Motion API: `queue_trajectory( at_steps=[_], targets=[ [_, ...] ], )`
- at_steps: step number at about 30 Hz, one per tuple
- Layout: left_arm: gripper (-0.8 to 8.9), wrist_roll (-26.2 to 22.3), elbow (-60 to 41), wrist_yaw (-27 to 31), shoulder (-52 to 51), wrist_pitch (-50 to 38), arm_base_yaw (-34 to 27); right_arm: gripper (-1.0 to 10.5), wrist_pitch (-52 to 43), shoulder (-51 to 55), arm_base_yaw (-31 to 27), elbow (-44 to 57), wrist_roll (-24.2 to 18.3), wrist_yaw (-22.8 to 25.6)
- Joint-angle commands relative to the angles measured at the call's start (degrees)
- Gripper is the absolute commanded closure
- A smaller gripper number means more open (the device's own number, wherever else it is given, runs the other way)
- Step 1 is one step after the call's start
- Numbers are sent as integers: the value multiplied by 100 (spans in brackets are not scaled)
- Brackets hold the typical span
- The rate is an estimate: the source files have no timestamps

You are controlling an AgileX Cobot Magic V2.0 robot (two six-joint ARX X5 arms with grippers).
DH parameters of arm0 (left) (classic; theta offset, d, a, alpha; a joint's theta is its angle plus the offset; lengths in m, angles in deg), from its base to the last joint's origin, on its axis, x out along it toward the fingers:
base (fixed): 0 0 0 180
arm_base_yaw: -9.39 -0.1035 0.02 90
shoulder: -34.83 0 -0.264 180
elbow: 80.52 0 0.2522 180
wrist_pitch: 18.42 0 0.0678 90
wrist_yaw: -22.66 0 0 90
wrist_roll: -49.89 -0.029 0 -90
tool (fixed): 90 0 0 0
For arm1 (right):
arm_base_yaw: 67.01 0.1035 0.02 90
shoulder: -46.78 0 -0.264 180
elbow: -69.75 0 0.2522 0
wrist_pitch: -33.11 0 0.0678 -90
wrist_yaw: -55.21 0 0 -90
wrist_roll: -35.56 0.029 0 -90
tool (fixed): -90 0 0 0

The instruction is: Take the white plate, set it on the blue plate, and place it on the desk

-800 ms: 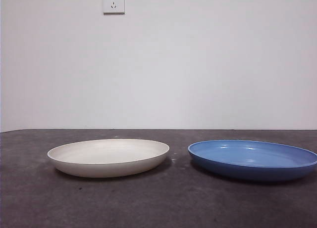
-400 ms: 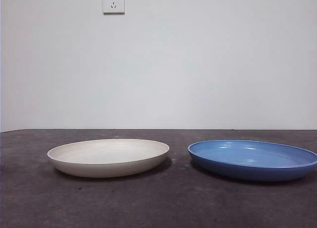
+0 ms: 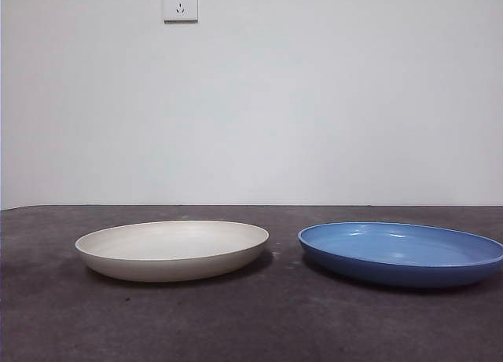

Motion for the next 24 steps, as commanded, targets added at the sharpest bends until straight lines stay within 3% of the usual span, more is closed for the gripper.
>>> queue_trajectory(
  at_steps=[1, 5, 7, 11, 15, 24],
  targets=[
    [804, -249, 105, -13, 68, 17, 107, 939, 114, -105, 170, -103, -302, 31],
    [801, -247, 105, -13, 61, 11, 151, 938, 111, -127, 291, -103, -299, 31],
    [754, -243, 105, -11, 61, 11, 151, 910, 109, -131, 302, -103, -299, 33],
    [533, -221, 105, -11, 61, 9, 151, 647, 105, -131, 302, -103, -166, 52],
    [333, -166, 105, -13, 63, -22, 153, 573, 85, -131, 302, -103, -59, 184],
    [320, 131, 118, 15, 179, -356, 238, 573, 68, -131, 302, -103, -57, 181]
  ],
)
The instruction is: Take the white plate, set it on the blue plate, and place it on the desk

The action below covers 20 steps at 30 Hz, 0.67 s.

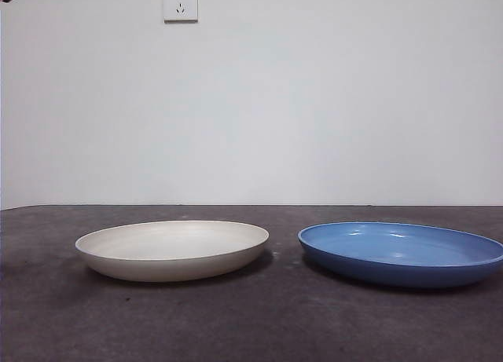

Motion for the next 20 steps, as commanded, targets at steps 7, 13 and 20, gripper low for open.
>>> queue_trajectory(
  at_steps=[7, 13, 20],
  targets=[
    [328, 474, 136, 446, 791, -962, 173, 573, -57, -39, 17, -103, 63, 2],
    [350, 492, 389, 710, 1888, -1434, 341, 574, -57, -39, 17, -103, 63, 0],
    [350, 393, 1043, 1445, 3252, -1626, 538, 574, -57, -37, 17, -103, 63, 0]
  ],
)
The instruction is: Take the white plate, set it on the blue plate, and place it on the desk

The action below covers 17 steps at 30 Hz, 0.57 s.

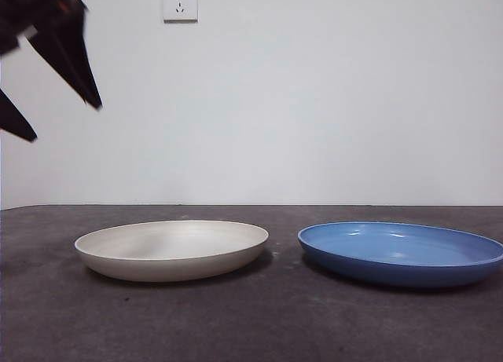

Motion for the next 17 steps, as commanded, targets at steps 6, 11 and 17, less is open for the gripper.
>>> queue_trajectory(
  at_steps=[6, 11, 17],
  targets=[
    [351, -138, 793, 254, 1482, -157, 48, 574, -57, -37, 17, -103, 61, -2],
    [351, -157, 1014, 254, 2221, -190, 81, 574, -57, -37, 22, -103, 61, -2],
    [355, -173, 1019, 345, 2750, -313, 116, 574, -59, -39, 22, -103, 61, -2]
  ],
)
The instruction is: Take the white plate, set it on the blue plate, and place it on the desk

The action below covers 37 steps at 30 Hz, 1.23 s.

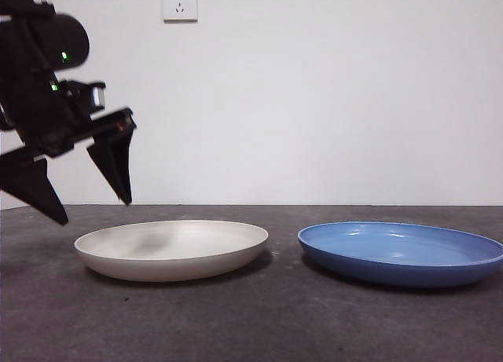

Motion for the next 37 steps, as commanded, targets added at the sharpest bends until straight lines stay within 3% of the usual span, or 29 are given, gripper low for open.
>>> queue_trajectory(
  at_steps=[1, 4, 9, 20, 30, 37],
  targets=[
    [355, -109, 120, 155, 258, -66, 26, 574, -59, -39, 20, -103, 61, 0],
    [367, -122, 120, 319, 378, -66, 66, 574, -59, -39, 20, -103, 59, 2],
    [479, -136, 120, 332, 409, -120, 96, 574, -61, -39, 20, -103, 59, 0],
    [483, -131, 120, 332, 514, -44, 133, 574, -61, -37, 20, -103, 59, 2],
    [633, -125, 120, 332, 549, 83, 146, 574, -61, -37, 20, -103, 59, 2],
    [650, -66, 120, 393, 557, 127, 146, 574, -61, -37, 20, -103, 59, 0]
  ],
)
